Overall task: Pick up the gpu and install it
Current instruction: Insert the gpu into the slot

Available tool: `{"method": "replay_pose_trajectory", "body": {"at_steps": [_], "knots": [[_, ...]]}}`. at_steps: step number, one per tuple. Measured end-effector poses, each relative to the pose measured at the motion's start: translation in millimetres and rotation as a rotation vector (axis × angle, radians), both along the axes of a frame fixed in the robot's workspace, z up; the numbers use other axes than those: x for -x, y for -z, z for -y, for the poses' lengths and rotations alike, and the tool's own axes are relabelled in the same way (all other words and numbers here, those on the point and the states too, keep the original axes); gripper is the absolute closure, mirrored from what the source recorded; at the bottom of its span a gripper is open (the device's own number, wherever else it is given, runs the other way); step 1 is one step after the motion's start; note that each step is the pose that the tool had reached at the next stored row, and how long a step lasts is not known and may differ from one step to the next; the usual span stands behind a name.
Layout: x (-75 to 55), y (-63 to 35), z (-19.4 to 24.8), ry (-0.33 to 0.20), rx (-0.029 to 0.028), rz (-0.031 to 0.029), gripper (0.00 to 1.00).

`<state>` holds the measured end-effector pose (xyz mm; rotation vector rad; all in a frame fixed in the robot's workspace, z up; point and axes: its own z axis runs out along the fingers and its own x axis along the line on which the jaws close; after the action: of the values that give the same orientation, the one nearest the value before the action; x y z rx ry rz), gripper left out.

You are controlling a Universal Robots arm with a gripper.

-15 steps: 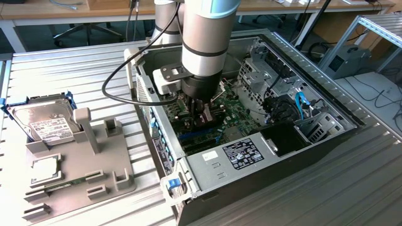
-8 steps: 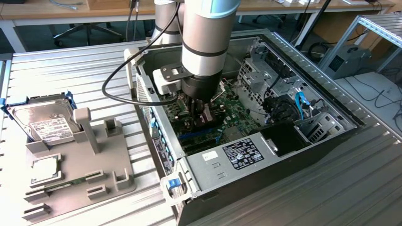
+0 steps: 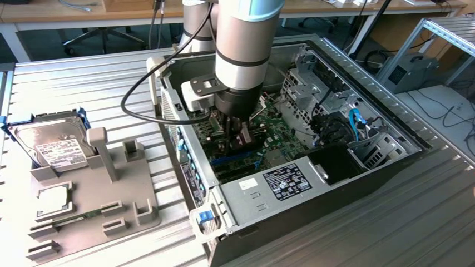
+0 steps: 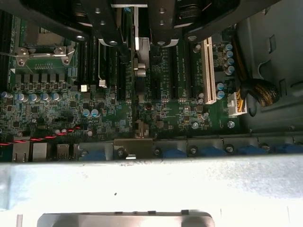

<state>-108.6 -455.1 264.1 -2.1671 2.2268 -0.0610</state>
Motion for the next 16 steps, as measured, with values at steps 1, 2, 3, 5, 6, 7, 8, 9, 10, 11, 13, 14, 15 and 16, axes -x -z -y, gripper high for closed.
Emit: {"method": "replay_pose_trajectory", "body": {"at_steps": [1,2,3,5,6,7,8,9,10,11,13,14,15,16], "knots": [[-0.1,0.0,-0.1,0.0,0.0,0.0,0.73],[-0.1,0.1,-0.2,0.0,0.0,0.0,0.73],[-0.2,0.4,-0.3,0.0,0.0,0.0,0.73],[-0.2,1.3,-0.4,0.0,-0.0001,0.0,0.73],[-0.2,1.6,-0.5,0.0,0.0,0.0,0.73],[-0.2,2.0,-0.5,0.0,0.0001,-0.0001,0.73],[-0.2,2.3,-0.6,0.0,0.0001,-0.0001,0.73],[-0.2,2.6,-0.6,0.0,0.0002,-0.0001,0.73],[-0.2,2.9,-0.8,0.0,0.0001,-0.0001,0.73],[-0.2,3.2,-0.7,0.0,0.0001,-0.0001,0.73],[-0.2,3.9,-0.8,0.0,0.0002,-0.0001,0.73],[-0.2,4.0,-0.9,0.0,0.0002,-0.0001,0.73],[-0.2,4.1,-0.9,0.0,0.0002,-0.0001,0.73],[-0.2,4.1,-0.9,-0.001,0.0002,-0.0001,0.73]]}}
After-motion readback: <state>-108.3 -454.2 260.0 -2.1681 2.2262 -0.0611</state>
